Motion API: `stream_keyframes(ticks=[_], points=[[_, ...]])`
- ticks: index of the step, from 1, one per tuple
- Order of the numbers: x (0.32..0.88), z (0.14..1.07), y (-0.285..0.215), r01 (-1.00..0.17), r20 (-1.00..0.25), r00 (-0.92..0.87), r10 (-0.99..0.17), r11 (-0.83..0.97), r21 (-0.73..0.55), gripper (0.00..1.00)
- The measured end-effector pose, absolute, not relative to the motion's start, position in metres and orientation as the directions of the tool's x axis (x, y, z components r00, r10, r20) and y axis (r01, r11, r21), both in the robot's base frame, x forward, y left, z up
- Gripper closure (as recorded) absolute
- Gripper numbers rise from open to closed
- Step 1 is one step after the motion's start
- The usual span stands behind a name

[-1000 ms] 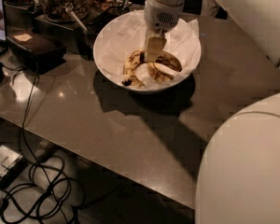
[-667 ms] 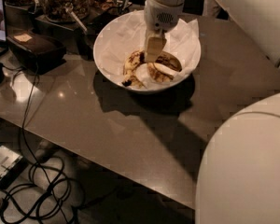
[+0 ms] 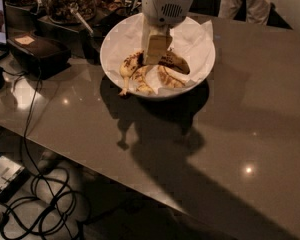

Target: Pick banana from white bowl

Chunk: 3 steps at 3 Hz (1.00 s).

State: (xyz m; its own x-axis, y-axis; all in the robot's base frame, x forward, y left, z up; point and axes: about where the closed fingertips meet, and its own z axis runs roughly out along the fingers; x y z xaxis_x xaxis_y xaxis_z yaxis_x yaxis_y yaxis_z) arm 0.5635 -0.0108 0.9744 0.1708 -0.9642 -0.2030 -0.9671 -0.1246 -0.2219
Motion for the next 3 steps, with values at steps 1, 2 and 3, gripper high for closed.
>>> stream_keyframes(ticks=[1,2,3], points=[[0.565,0.978,-0.011,-0.964,-0.209,0.169,-0.963,-0.118,-0.237,1.0],[0.553,0.983,0.0,-0.958,-0.215,0.195,-0.957,-0.139,-0.251,1.0],[0.529,0.992,0.029,-0.94,-0.223,0.278,-0.934,-0.217,-0.264,1.0]])
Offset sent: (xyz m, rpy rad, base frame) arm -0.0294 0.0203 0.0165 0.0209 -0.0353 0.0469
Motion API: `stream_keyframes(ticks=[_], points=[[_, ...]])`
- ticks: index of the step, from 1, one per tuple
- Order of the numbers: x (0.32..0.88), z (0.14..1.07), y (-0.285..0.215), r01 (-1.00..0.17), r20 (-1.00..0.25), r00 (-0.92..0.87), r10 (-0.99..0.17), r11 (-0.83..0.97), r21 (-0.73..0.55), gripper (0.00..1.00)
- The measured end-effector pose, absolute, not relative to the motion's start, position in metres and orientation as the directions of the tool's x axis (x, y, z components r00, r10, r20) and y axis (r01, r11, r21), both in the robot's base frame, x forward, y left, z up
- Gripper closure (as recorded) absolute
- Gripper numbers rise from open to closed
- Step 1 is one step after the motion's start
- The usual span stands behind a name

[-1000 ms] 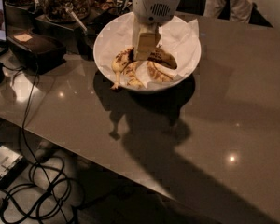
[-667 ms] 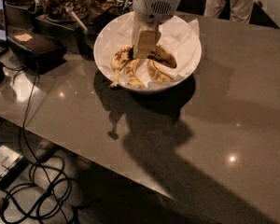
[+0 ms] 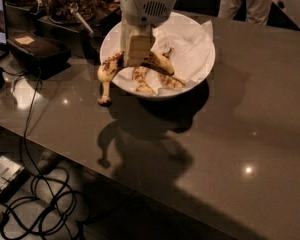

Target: Pick banana from white bowl

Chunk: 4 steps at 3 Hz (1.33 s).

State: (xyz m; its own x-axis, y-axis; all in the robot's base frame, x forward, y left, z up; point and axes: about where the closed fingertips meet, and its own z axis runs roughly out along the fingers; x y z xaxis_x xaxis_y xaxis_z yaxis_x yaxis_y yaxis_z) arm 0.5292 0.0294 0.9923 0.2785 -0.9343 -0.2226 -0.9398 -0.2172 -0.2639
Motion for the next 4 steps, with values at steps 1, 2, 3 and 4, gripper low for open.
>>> stream_keyframes(ticks=[1,2,3,4], points=[[0.505,1.01,0.059,-0.904,-0.223,0.379,-0.898,-0.309,-0.295,1.0],[0.505,1.011,0.062,-0.901,-0.225,0.385,-0.895,-0.312,-0.301,1.0],[0.497,1.012,0.075,-0.889,-0.233,0.413,-0.88,-0.334,-0.313,1.0],[0.483,1.016,0.097,-0.867,-0.23,0.464,-0.855,-0.385,-0.317,1.0]])
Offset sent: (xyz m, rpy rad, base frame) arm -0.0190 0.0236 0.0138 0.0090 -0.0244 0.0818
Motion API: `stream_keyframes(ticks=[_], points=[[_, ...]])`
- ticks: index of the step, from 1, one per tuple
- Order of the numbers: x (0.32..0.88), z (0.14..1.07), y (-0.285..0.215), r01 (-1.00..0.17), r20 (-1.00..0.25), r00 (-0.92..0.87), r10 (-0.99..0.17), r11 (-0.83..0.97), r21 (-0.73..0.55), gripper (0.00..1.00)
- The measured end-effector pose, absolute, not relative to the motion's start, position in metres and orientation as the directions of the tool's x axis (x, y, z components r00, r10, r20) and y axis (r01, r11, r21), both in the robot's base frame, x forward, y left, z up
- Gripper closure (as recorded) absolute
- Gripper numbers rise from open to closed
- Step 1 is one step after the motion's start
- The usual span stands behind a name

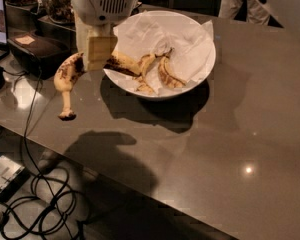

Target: Pick banana from white bowl

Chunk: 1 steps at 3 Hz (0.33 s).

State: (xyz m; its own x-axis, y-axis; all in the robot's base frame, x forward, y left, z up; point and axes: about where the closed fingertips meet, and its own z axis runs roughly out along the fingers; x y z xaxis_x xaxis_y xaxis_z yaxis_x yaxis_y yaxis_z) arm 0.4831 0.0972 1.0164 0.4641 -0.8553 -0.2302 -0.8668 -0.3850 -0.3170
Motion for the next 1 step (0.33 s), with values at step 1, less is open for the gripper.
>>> stream_keyframes(ticks=[1], points=[[0.4831,1.0164,0.0974,-0.867,-0.23,0.464,-0.855,-0.385,-0.317,1.0]])
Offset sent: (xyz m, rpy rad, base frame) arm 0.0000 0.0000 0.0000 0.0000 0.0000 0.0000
